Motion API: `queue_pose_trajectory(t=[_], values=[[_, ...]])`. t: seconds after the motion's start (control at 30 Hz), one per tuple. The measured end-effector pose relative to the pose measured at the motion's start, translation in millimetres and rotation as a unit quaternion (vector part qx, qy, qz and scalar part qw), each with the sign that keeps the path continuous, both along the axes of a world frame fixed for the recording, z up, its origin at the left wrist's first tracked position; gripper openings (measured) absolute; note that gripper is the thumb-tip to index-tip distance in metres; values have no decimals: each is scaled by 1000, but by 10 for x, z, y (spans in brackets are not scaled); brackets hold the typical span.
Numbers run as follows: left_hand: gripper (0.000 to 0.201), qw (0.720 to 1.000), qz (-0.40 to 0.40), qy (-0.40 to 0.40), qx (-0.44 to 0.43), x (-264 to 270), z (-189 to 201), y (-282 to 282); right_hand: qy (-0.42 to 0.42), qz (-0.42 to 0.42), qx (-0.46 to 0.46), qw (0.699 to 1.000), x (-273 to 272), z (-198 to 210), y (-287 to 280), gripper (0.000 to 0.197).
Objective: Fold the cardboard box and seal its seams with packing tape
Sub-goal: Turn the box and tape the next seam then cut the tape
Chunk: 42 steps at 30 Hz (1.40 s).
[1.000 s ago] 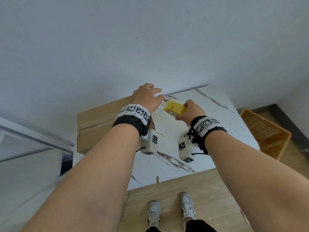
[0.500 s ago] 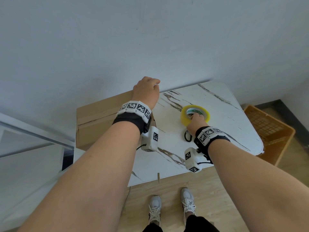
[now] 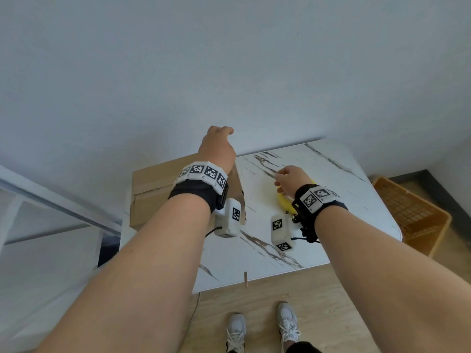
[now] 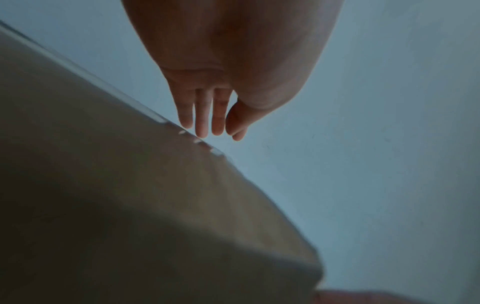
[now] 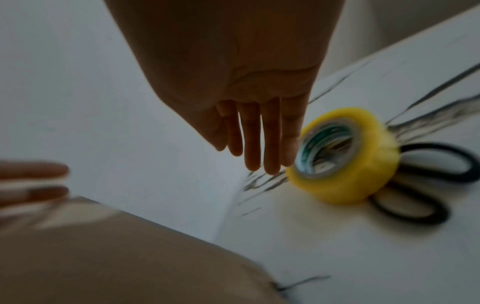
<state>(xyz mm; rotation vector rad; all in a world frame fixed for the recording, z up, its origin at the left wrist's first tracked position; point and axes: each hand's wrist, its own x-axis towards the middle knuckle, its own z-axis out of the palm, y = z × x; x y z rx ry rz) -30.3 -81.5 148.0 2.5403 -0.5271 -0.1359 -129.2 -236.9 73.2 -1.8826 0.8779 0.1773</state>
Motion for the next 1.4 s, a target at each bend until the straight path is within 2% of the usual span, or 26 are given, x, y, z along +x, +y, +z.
queue_pose_trajectory(t=[0.13, 0.27, 0.37, 0.47, 0.57, 0.7, 0.8, 0.93, 0.97, 1.0, 1.03, 1.07, 1.1, 1.13, 1.2, 1.27, 1.4], values=[[40, 998, 17, 3, 64, -32, -8, 190, -47, -8, 148, 988, 176, 296, 248, 25], [49, 983, 14, 4, 185, -89, -96, 322, -38, 18, 214, 976, 232, 356, 446, 34], [54, 979, 0, 16, 201, -135, -156, 356, -50, 25, 248, 967, 238, 345, 532, 28], [55, 978, -3, 9, 207, -145, -179, 352, -92, 3, 262, 961, 235, 346, 545, 13], [55, 979, -2, -6, 202, -159, -220, 353, -106, -2, 235, 966, 234, 345, 595, 13], [54, 979, 4, -22, 201, -171, -258, 339, -66, 18, 151, 986, 293, 364, 764, 19], [54, 978, 3, -30, 207, -185, -276, 330, -18, 8, 162, 987, 309, 362, 818, 26], [54, 978, 7, -35, 204, -204, -285, 323, -19, -55, 185, 981, 276, 340, 862, 44], [54, 978, 6, -34, 204, -201, -284, 327, 14, 34, 49, 998, 221, 326, 907, 43], [54, 979, 4, -32, 203, -197, -278, 329, 17, 143, -85, 986, 195, 252, 893, 39], [54, 979, 2, -30, 202, -193, -277, 334, 5, 145, -101, 984, 207, 257, 877, 33], [54, 979, 1, -27, 200, -191, -270, 338, -24, 53, -12, 998, 237, 303, 855, 29], [54, 980, 1, -26, 199, -192, -265, 340, -56, -16, 30, 998, 285, 336, 751, 25], [54, 980, 1, -25, 196, -196, -263, 345, -73, -31, -5, 997, 261, 319, 704, 20], [53, 982, 2, -24, 190, -208, -262, 346, -116, -14, -33, 993, 256, 422, 702, 15], [51, 984, 1, -13, 180, -203, -258, 345, -136, 2, -7, 991, 249, 445, 742, 22], [49, 992, -5, 17, 126, -136, -196, 394, -111, 27, -11, 993, 229, 376, 791, 29]])
